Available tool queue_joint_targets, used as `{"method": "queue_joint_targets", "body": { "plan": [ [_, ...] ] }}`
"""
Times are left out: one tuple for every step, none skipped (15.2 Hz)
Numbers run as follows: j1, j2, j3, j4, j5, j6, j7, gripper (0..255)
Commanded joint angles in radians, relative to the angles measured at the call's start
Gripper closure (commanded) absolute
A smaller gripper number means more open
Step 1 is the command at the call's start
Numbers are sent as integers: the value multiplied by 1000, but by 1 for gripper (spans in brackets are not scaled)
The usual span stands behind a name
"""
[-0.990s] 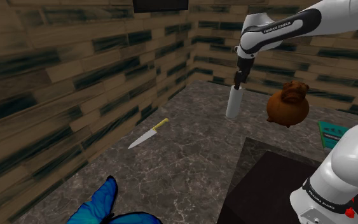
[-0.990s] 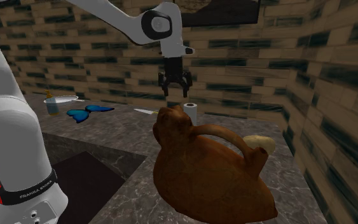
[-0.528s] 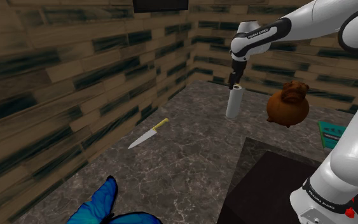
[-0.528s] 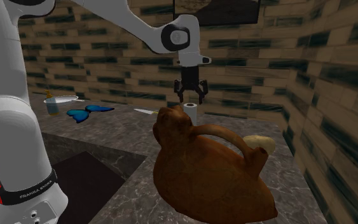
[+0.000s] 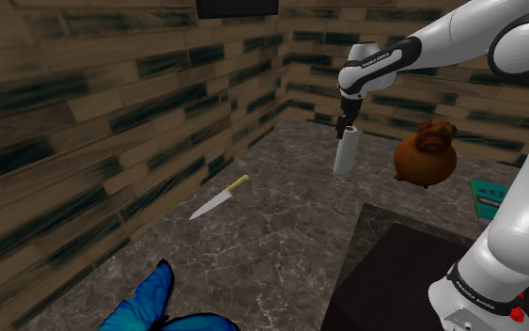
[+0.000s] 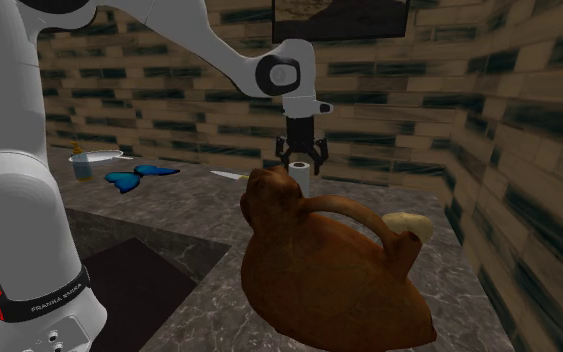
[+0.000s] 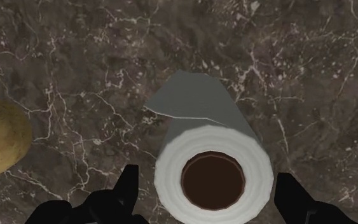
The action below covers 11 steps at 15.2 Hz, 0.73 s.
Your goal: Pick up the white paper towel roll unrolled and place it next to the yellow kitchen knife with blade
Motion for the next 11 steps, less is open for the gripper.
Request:
{"method": "queue_joint_targets", "body": {
  "plan": [
    [0,1,0,0,1,2,-1,0],
    [0,1,0,0,1,2,-1,0],
    [0,1,0,0,1,2,-1,0],
    [0,1,0,0,1,2,-1,0],
    [0,1,0,0,1,2,-1,0],
    [0,1,0,0,1,2,-1,0],
    [0,1,0,0,1,2,-1,255],
    [0,1,0,0,1,2,-1,255],
    [0,2,0,0,1,2,-1,255],
    [0,2,0,-1,1,3,-1,255],
    [0,2,0,0,1,3,-1,255]
  ]
}}
